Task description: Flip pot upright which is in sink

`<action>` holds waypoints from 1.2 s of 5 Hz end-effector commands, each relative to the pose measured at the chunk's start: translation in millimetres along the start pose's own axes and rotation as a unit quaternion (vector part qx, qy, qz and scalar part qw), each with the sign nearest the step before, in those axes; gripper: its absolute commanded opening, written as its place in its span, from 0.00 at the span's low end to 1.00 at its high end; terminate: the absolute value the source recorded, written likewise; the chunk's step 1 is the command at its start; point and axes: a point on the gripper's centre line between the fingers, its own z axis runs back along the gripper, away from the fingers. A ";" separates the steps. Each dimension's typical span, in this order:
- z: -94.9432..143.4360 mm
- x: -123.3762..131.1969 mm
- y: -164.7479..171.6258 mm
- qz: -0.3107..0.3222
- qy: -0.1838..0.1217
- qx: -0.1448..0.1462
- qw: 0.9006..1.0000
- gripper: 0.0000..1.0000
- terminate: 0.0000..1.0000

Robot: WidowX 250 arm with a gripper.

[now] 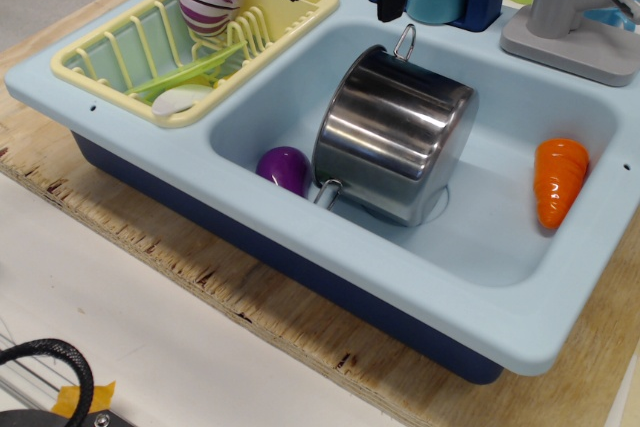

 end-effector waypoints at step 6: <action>-41.8 -3.0 7.4 0.113 -0.005 -0.243 0.963 1.00 0.00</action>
